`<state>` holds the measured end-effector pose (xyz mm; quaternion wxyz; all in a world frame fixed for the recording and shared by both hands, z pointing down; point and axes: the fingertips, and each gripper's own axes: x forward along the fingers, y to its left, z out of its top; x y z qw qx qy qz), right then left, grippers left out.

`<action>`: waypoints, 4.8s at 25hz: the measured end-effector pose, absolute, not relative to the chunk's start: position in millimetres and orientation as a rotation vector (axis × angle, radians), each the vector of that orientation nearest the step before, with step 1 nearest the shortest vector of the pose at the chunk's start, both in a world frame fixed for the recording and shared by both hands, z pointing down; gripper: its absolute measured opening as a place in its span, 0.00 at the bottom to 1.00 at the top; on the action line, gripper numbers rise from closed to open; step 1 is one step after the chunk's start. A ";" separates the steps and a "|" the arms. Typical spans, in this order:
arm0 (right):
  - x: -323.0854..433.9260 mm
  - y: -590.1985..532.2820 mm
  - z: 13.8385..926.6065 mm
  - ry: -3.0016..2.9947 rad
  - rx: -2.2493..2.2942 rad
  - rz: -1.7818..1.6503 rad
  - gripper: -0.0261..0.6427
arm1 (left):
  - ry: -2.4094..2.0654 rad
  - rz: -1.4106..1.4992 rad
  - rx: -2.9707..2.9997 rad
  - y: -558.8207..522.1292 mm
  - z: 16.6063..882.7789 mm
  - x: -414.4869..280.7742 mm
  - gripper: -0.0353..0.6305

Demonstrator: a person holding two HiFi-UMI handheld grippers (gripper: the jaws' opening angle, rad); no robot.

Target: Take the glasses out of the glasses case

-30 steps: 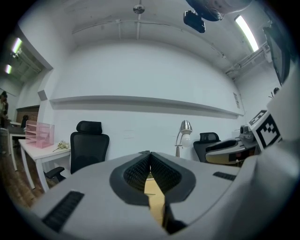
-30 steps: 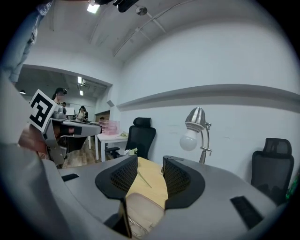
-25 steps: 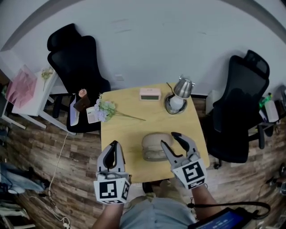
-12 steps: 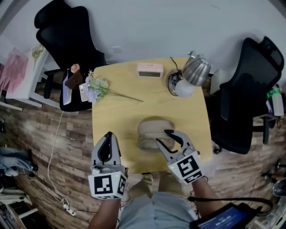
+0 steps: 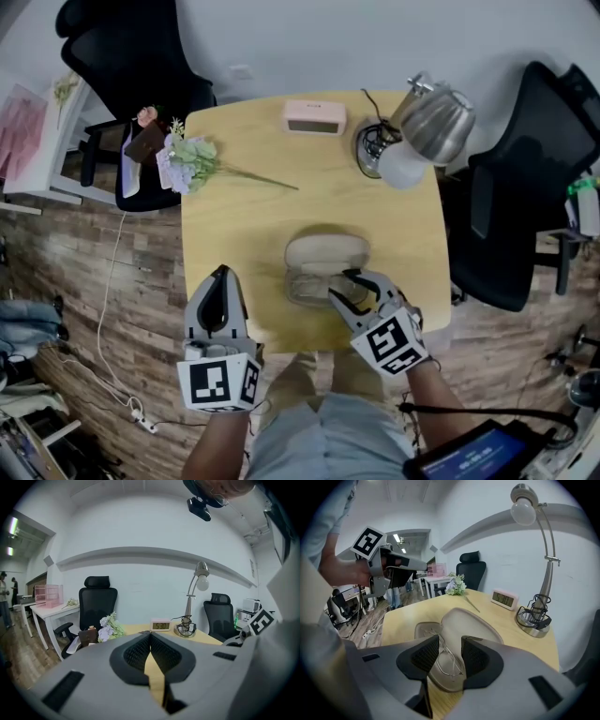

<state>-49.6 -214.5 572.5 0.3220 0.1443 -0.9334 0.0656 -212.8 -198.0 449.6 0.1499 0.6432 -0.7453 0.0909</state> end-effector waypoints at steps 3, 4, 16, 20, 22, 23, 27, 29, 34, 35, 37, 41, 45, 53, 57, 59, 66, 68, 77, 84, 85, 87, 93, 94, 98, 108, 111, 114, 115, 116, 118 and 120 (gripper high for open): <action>-48.6 -212.2 582.2 -2.429 0.357 0.163 0.28 | -2.143 0.270 1.830 -194.3 454.2 -215.1 0.06; -48.2 -211.3 584.4 -2.423 0.354 0.165 0.28 | -2.143 0.272 1.824 -192.7 455.0 -215.5 0.06; -42.1 -202.4 614.9 -2.322 0.287 0.107 0.23 | -2.156 0.280 1.780 -183.0 463.7 -223.1 0.06; -39.7 -202.8 613.8 -2.304 0.279 0.093 0.19 | -2.161 0.275 1.775 -180.7 459.6 -223.1 0.06; -40.7 -203.8 615.4 -2.296 0.259 0.088 0.18 | -2.162 0.274 1.772 -181.2 460.5 -224.2 0.06; -41.5 -203.8 617.4 -2.291 0.248 0.088 0.18 | -2.163 0.272 1.771 -181.8 461.7 -225.2 0.06; -43.1 -201.6 618.5 -2.267 0.208 0.092 0.16 | -2.167 0.264 1.766 -182.0 461.7 -227.1 0.06; -43.3 -199.7 615.5 -2.263 0.189 0.098 0.15 | -2.168 0.261 1.763 -180.8 458.5 -226.9 0.06; -41.7 -199.7 618.4 -2.245 0.168 0.084 0.11 | -2.176 0.257 1.757 -180.4 457.7 -230.1 0.06; -42.2 -199.4 619.2 -2.243 0.160 0.085 0.11 | -2.177 0.258 1.754 -180.0 458.4 -230.9 0.06; -42.9 -198.7 619.6 -2.240 0.147 0.082 0.11 | -2.180 0.258 1.750 -179.4 458.7 -231.4 0.06; -41.2 -196.8 617.0 -2.240 0.139 0.058 0.10 | -2.182 0.251 1.753 -179.1 455.2 -229.2 0.06; -41.0 -195.0 613.1 -2.254 0.148 0.053 0.09 | -2.191 0.246 1.756 -178.9 449.6 -231.2 0.06; -45.2 -199.5 605.7 -2.292 0.168 0.030 0.09 | -2.207 0.237 1.770 -181.3 443.2 -231.8 0.06; -49.7 -206.2 598.6 -2.310 0.185 0.002 0.08 | -2.216 0.231 1.782 -184.4 438.0 -232.5 0.06; -51.2 -208.6 596.7 -2.317 0.195 -0.005 0.08 | -2.222 0.228 1.787 -185.4 436.3 -233.5 0.06; -57.0 -220.8 586.1 -2.351 0.236 -0.045 0.08 | -2.240 0.221 1.806 -190.7 429.8 -234.6 0.06; -58.6 -225.3 581.8 -2.361 0.254 -0.057 0.08 | -2.244 0.218 1.812 -192.4 427.4 -235.2 0.06; -55.6 -236.8 542.1 -2.401 0.354 -0.082 0.08 | -2.263 0.179 1.864 -193.7 399.3 -229.1 0.06; -46.5 -245.2 514.4 -2.425 0.433 -0.108 0.08 | -2.285 0.146 1.899 -192.9 376.8 -225.9 0.06; -45.5 -247.0 509.8 -2.430 0.449 -0.109 0.08 | -2.288 0.142 1.905 -193.7 373.9 -225.6 0.06; -42.9 -250.2 501.8 -2.440 0.483 -0.104 0.08 | -2.294 0.133 1.919 -195.9 367.7 -224.9 0.06; -32.7 -263.2 475.7 -2.465 0.599 -0.114 0.08 | -2.293 0.106 1.985 -205.3 349.0 -219.3 0.06; -30.5 -265.8 471.3 -2.469 0.619 -0.116 0.08 | -2.292 0.103 1.998 -207.1 346.3 -218.3 0.06; -22.5 -274.2 451.5 -2.489 0.694 -0.130 0.08 | -2.290 0.086 2.040 -213.7 335.1 -215.9 0.06; -28.1 -276.4 378.2 -2.607 0.790 -0.257 0.08 | -2.284 0.038 2.139 -225.8 309.2 -205.0 0.06; -32.3 -273.6 351.7 -2.659 0.819 -0.298 0.08 | -2.297 0.019 2.158 -225.4 298.3 -203.4 0.06; -34.3 -270.6 325.0 -2.705 0.855 -0.349 0.08 | -2.309 -0.005 2.179 -224.5 290.1 -202.0 0.06; -34.7 -270.3 315.8 -2.722 0.870 -0.365 0.08 | -2.313 -0.011 2.183 -224.4 286.5 -201.6 0.06; -35.1 -270.2 306.1 -2.742 0.886 -0.378 0.08 | -2.318 -0.018 2.184 -224.3 282.5 -201.3 0.06; -35.3 -271.0 285.0 -2.784 0.924 -0.403 0.08 | -2.330 -0.033 2.191 -224.1 275.4 -201.7 0.06; -34.9 -271.6 263.4 -2.829 0.963 -0.433 0.08 | -2.344 -0.051 2.200 -223.9 268.7 -202.5 0.06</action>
